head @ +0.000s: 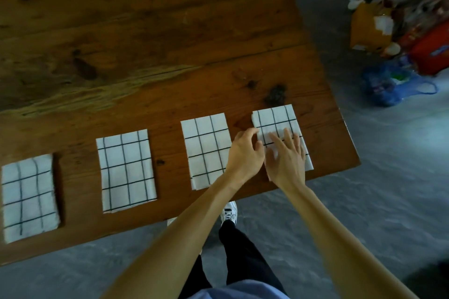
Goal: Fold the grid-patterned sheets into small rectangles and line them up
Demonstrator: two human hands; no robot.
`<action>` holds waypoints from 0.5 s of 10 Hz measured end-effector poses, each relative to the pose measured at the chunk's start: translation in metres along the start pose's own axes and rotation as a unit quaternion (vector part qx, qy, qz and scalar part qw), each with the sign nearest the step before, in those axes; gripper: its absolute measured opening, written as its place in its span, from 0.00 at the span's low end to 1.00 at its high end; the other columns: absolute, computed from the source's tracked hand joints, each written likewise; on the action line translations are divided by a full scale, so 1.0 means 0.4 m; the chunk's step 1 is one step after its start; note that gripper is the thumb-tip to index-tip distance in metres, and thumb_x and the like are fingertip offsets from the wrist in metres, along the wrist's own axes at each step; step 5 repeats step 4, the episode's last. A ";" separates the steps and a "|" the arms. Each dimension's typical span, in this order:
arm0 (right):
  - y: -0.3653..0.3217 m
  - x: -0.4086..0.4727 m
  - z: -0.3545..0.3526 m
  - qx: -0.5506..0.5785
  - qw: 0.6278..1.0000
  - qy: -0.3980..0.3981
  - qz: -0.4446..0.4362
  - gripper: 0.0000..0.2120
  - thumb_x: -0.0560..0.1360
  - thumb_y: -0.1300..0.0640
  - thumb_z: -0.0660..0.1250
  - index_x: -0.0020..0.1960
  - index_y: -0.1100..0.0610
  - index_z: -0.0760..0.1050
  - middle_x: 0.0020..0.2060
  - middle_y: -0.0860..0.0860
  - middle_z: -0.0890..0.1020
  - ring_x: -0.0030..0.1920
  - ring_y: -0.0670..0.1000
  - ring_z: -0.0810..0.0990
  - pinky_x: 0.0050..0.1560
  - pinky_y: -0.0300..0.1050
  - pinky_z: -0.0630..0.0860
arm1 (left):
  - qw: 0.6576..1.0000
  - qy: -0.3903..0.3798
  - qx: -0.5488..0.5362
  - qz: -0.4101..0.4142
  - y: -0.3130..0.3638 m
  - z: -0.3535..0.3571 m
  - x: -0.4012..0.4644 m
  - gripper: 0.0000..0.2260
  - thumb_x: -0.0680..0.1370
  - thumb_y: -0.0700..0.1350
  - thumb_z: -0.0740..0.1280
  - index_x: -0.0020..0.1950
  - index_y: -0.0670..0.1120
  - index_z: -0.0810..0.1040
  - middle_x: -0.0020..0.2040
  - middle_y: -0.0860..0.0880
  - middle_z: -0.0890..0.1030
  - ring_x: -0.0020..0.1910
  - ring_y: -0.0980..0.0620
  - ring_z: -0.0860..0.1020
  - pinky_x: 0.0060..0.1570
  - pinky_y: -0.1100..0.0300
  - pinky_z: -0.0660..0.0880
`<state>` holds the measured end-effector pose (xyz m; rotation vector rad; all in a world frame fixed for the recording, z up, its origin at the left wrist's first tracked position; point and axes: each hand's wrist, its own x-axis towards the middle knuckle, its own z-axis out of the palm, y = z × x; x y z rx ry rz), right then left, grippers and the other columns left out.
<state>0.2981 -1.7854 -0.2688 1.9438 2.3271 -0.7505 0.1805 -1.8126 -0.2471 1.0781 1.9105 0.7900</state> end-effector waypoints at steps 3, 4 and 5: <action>-0.006 0.008 -0.004 0.006 1.000 0.012 0.000 0.23 0.79 0.49 0.62 0.73 0.48 0.65 0.77 0.55 0.57 0.78 0.58 0.49 0.74 0.59 0.52 | 1.000 0.000 0.010 -0.013 0.010 0.022 0.021 0.15 0.80 0.46 0.62 0.67 0.48 0.72 0.63 0.49 0.76 0.61 0.52 0.74 0.59 0.59 0.73; -0.004 0.006 -0.010 0.032 0.999 0.036 -0.012 0.22 0.79 0.51 0.62 0.72 0.50 0.67 0.77 0.55 0.59 0.78 0.57 0.52 0.74 0.58 0.52 | 1.000 0.023 0.003 -0.014 0.007 0.011 0.024 0.15 0.80 0.46 0.62 0.66 0.48 0.72 0.63 0.49 0.76 0.61 0.53 0.74 0.58 0.62 0.71; -0.004 0.006 -0.010 0.032 0.999 0.036 -0.012 0.22 0.79 0.51 0.62 0.72 0.50 0.67 0.77 0.55 0.59 0.78 0.57 0.52 0.74 0.58 0.52 | 1.000 0.023 0.003 -0.014 0.007 0.011 0.024 0.15 0.80 0.46 0.62 0.66 0.48 0.72 0.63 0.49 0.76 0.61 0.53 0.74 0.58 0.62 0.71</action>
